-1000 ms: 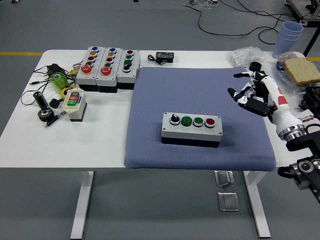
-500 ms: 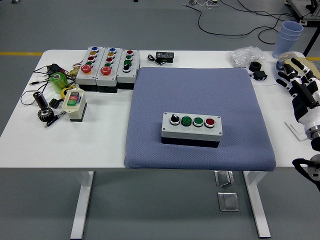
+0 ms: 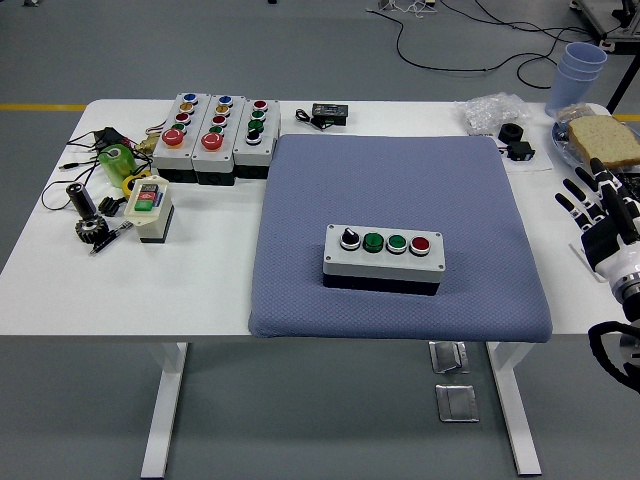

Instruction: Pick up the button,place it on the desk,press the button,press the button

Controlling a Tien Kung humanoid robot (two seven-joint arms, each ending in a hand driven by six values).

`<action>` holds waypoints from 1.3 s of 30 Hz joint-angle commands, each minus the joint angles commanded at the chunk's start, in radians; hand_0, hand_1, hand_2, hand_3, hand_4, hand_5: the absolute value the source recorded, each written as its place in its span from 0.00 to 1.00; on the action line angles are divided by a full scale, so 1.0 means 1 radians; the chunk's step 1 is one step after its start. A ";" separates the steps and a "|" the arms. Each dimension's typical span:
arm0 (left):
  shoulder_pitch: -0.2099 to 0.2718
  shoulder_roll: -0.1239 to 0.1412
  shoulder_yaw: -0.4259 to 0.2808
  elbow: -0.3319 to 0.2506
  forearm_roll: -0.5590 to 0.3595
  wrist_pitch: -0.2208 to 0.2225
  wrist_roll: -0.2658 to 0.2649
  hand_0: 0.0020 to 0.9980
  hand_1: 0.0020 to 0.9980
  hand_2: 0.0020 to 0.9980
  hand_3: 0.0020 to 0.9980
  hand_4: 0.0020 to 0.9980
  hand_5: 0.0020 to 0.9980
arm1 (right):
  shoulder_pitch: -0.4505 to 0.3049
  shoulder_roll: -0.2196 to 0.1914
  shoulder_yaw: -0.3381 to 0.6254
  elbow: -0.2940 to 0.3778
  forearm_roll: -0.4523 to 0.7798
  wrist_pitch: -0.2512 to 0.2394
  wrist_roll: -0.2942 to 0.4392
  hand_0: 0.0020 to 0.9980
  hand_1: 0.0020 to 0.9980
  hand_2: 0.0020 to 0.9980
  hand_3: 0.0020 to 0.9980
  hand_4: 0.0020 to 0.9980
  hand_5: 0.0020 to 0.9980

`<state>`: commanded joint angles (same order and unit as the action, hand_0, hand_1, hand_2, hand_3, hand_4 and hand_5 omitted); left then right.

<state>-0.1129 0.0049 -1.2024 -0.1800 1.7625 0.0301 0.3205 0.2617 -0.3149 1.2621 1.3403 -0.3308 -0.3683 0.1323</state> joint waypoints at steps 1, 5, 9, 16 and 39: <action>0.000 0.000 0.002 0.000 -0.001 0.000 0.000 0.65 0.61 0.60 0.57 0.31 0.86 | 0.000 0.000 0.000 -0.001 0.002 0.004 -0.002 0.68 0.63 0.69 0.70 0.76 0.37; -0.001 0.001 0.003 0.000 -0.006 0.001 -0.001 0.65 0.61 0.60 0.57 0.31 0.86 | -0.001 0.002 -0.001 -0.003 0.006 0.010 -0.003 0.68 0.63 0.69 0.70 0.76 0.37; -0.003 0.001 0.005 0.000 -0.006 0.001 -0.001 0.65 0.61 0.60 0.57 0.31 0.86 | 0.000 0.003 -0.003 -0.005 0.012 0.012 -0.004 0.68 0.63 0.69 0.68 0.76 0.37; -0.003 0.001 0.002 0.000 -0.003 0.001 -0.001 0.65 0.61 0.60 0.57 0.31 0.86 | 0.001 0.003 -0.008 -0.008 0.015 0.015 -0.008 0.68 0.63 0.68 0.68 0.76 0.37; 0.013 -0.003 -0.008 0.000 0.022 -0.004 0.003 0.65 0.61 0.60 0.57 0.32 0.86 | -0.014 0.004 -0.027 -0.008 0.038 0.021 -0.009 0.68 0.62 0.68 0.67 0.72 0.34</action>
<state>-0.0995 0.0020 -1.2100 -0.1800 1.7848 0.0265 0.3235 0.2479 -0.3109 1.2355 1.3328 -0.2930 -0.3472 0.1229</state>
